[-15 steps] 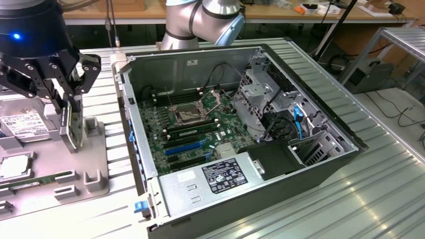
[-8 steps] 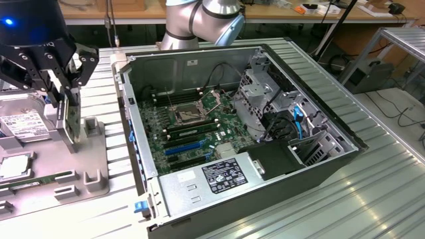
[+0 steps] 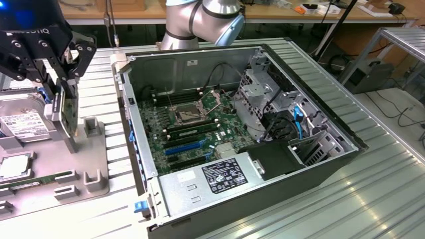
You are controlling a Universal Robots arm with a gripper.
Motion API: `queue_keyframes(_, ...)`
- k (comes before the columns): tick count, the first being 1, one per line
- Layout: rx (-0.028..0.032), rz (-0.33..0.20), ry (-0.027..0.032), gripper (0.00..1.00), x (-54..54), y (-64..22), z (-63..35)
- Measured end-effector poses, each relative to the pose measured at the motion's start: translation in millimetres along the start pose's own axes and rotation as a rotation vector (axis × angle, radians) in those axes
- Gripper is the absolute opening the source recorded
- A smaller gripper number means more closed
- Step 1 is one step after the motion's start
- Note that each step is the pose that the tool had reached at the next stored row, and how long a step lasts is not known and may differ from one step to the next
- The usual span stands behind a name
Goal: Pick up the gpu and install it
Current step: 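Pick up the gpu and move the gpu toward the slot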
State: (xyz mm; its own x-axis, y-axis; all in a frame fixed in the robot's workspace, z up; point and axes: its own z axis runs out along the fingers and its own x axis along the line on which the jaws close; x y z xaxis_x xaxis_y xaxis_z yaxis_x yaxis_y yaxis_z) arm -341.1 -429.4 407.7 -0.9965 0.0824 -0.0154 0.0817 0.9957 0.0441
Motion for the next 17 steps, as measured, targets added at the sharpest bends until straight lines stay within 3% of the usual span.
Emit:
queue_keyframes(13, 0.0002, 0.0, 0.0034, 0.27, -0.4, 1.2, -26.8)
queue_keyframes(17, 0.0002, 0.0, 0.0034, 0.27, -0.4, 1.2, -27.0)
